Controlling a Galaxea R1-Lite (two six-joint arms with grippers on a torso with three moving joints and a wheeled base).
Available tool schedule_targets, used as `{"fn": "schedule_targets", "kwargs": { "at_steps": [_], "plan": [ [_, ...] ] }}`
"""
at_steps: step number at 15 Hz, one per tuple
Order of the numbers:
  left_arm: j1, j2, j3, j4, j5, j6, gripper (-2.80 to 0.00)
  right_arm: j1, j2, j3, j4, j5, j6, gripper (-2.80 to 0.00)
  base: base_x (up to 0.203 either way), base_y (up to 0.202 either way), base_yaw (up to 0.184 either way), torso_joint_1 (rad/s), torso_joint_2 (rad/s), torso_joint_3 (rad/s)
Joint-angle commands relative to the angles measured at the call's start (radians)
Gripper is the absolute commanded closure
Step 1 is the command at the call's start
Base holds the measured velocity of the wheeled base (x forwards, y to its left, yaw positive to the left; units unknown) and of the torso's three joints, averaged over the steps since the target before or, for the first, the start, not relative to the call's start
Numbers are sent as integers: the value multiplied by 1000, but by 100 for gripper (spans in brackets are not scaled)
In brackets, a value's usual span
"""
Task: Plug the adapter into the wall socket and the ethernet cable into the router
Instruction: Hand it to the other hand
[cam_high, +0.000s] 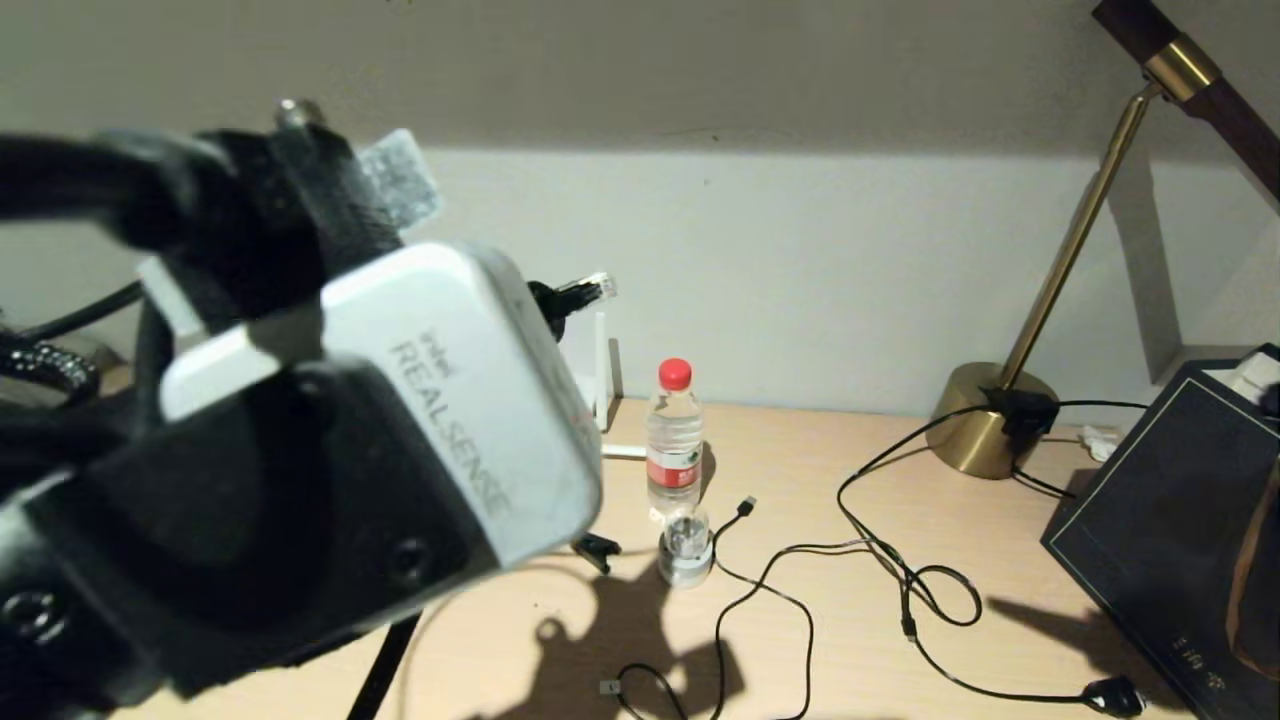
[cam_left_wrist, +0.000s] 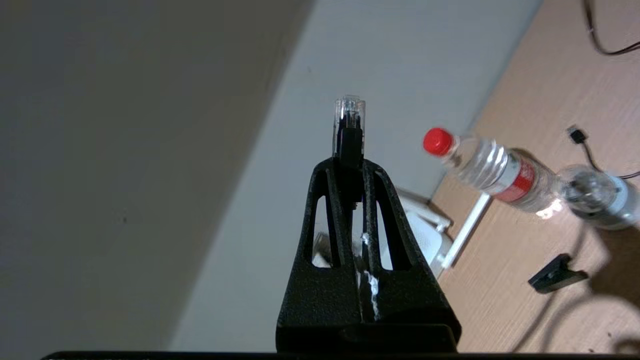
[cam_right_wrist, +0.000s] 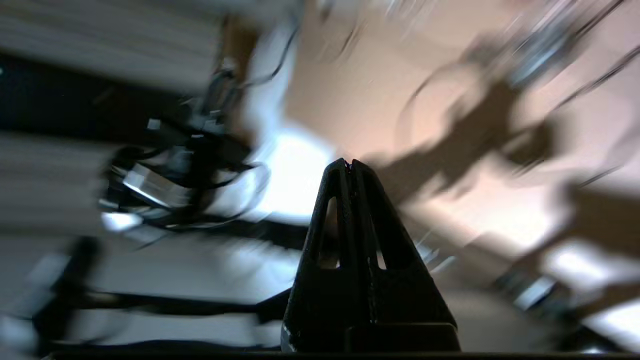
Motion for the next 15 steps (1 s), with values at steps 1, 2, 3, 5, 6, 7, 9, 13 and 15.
{"fn": "schedule_targets", "kwargs": {
  "at_steps": [1, 2, 3, 5, 6, 7, 9, 13, 15],
  "plan": [
    [-52, -4, 18, -6, -13, 5, 0, 105, 292, -108, 17, 107, 110, 0, 0, 0, 0, 0, 0, 0],
    [-62, -1, 35, -7, -33, 10, 0, 138, 333, -143, 23, 130, 152, 0, 0, 0, 0, 0, 0, 0],
    [-65, -4, 57, -9, -35, 15, 0, 160, 347, -168, 25, 157, 202, 0, 0, 0, 0, 0, 0, 0],
    [-79, -11, 91, -25, -35, 35, 0, 166, 333, -175, 12, 201, 257, 0, 0, 0, 0, 0, 0, 0],
    [-81, 2, 90, -34, -35, 41, 0, 169, 338, -185, 0, 210, 293, 0, 0, 0, 0, 0, 0, 0],
    [-81, 12, 84, -35, -35, 42, 0, 182, 358, -192, -14, 214, 322, 0, 0, 0, 0, 0, 0, 0],
    [-85, 30, 76, -37, -35, 43, 0, 214, 393, -200, -53, 215, 371, 0, 0, 0, 0, 0, 0, 0],
    [-78, 104, 15, -39, -32, 36, 0, 214, 419, -200, -61, 212, 366, 0, 0, 0, 0, 0, 0, 0],
    [-10, 155, -25, -41, -40, 31, 0, 206, 418, -200, -79, 207, 367, 0, 0, 0, 0, 0, 0, 0]
  ]
}}
